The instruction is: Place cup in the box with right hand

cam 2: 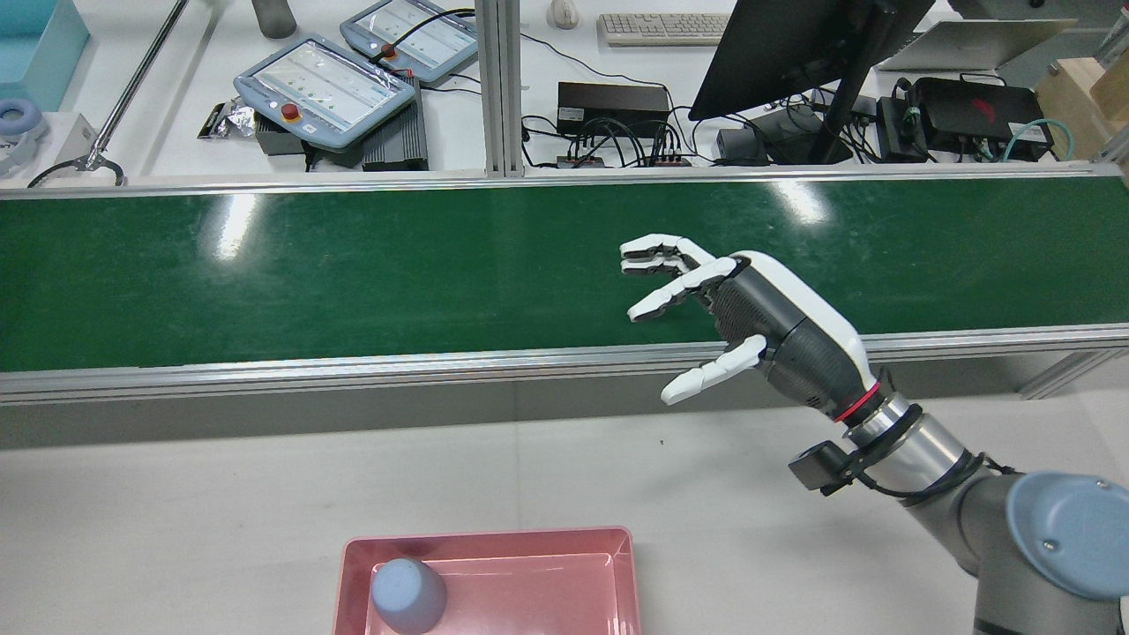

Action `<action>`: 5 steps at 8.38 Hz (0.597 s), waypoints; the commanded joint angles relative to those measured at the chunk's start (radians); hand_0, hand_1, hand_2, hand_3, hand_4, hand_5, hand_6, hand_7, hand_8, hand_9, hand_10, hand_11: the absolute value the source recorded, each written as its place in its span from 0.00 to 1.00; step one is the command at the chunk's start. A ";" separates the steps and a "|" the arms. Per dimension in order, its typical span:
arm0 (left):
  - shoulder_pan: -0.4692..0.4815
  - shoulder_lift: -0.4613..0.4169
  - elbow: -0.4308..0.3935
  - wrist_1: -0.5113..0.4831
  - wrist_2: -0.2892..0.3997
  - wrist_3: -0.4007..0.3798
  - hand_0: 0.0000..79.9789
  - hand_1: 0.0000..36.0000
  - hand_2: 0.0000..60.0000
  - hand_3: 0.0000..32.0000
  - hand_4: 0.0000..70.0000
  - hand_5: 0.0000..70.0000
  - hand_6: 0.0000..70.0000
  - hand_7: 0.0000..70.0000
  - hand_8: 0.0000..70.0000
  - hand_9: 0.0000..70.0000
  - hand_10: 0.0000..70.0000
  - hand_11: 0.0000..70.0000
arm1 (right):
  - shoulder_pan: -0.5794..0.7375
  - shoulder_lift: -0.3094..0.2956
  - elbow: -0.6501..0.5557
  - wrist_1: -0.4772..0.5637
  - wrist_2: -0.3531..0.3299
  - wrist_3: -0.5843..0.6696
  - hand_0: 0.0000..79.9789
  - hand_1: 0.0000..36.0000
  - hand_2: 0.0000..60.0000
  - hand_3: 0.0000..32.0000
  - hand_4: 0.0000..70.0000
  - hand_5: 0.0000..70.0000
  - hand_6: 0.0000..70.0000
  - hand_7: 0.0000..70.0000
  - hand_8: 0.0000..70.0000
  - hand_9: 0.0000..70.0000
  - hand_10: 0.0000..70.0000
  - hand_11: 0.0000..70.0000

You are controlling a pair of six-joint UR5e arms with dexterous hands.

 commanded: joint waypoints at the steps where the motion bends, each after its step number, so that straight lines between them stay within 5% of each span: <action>1: 0.001 0.000 0.000 0.000 0.000 0.000 0.00 0.00 0.00 0.00 0.00 0.00 0.00 0.00 0.00 0.00 0.00 0.00 | 0.379 -0.113 -0.067 -0.074 -0.173 0.219 0.76 0.67 0.27 0.00 0.52 0.13 0.14 0.49 0.25 0.39 0.10 0.17; 3: -0.001 0.000 0.000 0.000 0.000 0.000 0.00 0.00 0.00 0.00 0.00 0.00 0.00 0.00 0.00 0.00 0.00 0.00 | 0.689 -0.113 -0.253 -0.057 -0.375 0.318 0.78 0.57 0.06 0.00 0.57 0.13 0.14 0.49 0.26 0.40 0.12 0.20; 4: -0.001 0.000 0.000 0.000 0.000 0.000 0.00 0.00 0.00 0.00 0.00 0.00 0.00 0.00 0.00 0.00 0.00 0.00 | 0.825 -0.122 -0.340 0.004 -0.445 0.356 0.74 0.66 0.27 0.00 0.43 0.13 0.14 0.46 0.25 0.39 0.13 0.22; 5: -0.001 0.000 0.000 0.000 0.000 0.000 0.00 0.00 0.00 0.00 0.00 0.00 0.00 0.00 0.00 0.00 0.00 0.00 | 0.910 -0.139 -0.488 0.124 -0.476 0.400 0.77 0.59 0.06 0.00 0.42 0.13 0.14 0.44 0.25 0.39 0.15 0.25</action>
